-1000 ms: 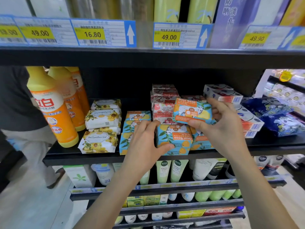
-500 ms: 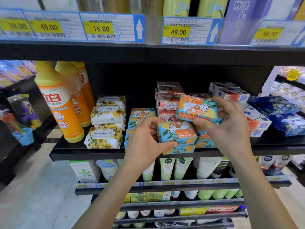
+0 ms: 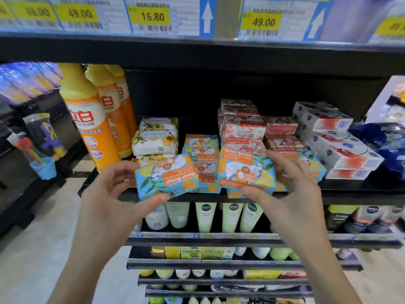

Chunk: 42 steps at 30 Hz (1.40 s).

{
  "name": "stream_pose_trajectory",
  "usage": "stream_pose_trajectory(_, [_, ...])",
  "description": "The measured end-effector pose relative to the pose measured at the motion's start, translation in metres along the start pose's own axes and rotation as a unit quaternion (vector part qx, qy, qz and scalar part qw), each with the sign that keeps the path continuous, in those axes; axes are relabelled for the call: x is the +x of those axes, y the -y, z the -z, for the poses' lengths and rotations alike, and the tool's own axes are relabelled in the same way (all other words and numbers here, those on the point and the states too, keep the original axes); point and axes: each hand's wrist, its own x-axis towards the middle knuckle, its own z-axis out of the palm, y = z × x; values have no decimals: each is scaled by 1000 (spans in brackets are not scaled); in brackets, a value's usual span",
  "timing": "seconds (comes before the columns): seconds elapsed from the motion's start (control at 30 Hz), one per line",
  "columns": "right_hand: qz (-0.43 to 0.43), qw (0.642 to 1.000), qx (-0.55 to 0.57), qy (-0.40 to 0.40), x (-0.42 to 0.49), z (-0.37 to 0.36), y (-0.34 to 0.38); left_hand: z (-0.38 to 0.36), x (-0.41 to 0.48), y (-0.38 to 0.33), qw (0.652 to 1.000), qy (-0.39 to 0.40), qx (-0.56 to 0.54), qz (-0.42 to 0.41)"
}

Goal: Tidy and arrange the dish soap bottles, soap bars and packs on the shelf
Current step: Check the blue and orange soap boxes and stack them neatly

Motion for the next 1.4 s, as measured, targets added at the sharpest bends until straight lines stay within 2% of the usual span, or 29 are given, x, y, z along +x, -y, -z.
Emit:
stream_pose_trajectory(0.3, [-50, 995, -19, 81, -44, -63, -7, 45, -13, 27, 998, -55, 4, 9])
stream_pose_trajectory(0.43, [-38, 994, -80, 70, -47, -77, -10, 45, -15, 35, 998, -53, -8, 12])
stream_pose_trajectory(0.73, [-35, 992, -114, 43, -51, -86, -9, 49, -16, 42, 999, -33, -19, 25])
stream_pose_trajectory(1.0, [-16, 992, -114, -61, -43, -98, -9, 49, -14, 43, 999, -15, -12, 31])
stream_pose_trajectory(1.1, [2, 982, -159, -101, -36, -102, -9, 49, -15, 43, 999, -11, -12, 31])
stream_pose_trajectory(1.27, [70, 941, -281, -174, -21, -105, -14, 48, -17, 44, 999, 7, -2, 36])
stream_pose_trajectory(1.4, [81, 931, -312, -169, -11, -105, -19, 43, -17, 46, 999, 14, -4, 44])
